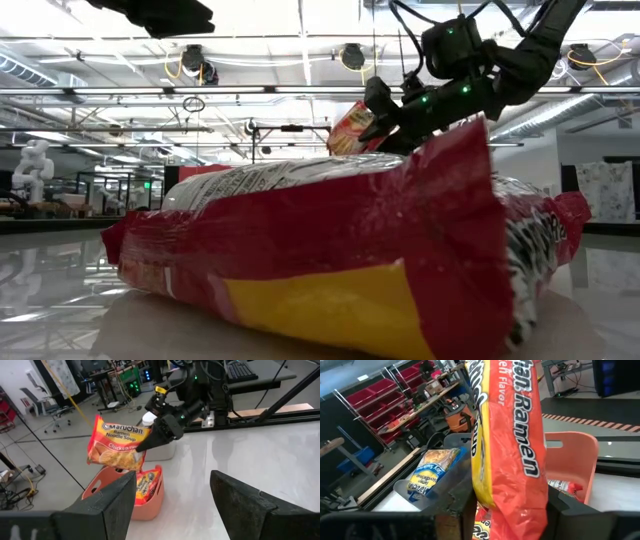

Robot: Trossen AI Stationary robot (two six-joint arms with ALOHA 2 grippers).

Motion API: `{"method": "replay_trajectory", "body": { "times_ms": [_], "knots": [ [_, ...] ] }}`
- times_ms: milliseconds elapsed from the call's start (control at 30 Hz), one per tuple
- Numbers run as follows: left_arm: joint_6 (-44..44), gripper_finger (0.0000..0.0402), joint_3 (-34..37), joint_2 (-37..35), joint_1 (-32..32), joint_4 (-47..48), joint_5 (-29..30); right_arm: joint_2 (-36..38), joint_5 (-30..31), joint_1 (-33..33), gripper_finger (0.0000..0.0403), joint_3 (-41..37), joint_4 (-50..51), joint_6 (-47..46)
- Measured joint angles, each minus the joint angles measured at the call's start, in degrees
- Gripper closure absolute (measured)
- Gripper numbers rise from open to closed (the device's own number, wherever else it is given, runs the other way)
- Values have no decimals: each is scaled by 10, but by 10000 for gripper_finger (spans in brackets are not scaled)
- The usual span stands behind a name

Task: Sort Maruchan noodles
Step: Put the orange noodle pack into the orange bin

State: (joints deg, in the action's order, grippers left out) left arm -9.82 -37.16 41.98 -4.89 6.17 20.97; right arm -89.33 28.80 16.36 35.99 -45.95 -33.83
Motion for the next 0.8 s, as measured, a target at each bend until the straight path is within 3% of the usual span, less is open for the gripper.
{"method": "replay_trajectory", "body": {
  "times_ms": [400,800],
  "knots": [
    [9,142,0,0,17,-4,-1,-120,-5,0,275,0,-180,-18],
    [11,142,0,0,18,-3,-1,-176,-21,2,275,38,-198,-38]
  ]
}}
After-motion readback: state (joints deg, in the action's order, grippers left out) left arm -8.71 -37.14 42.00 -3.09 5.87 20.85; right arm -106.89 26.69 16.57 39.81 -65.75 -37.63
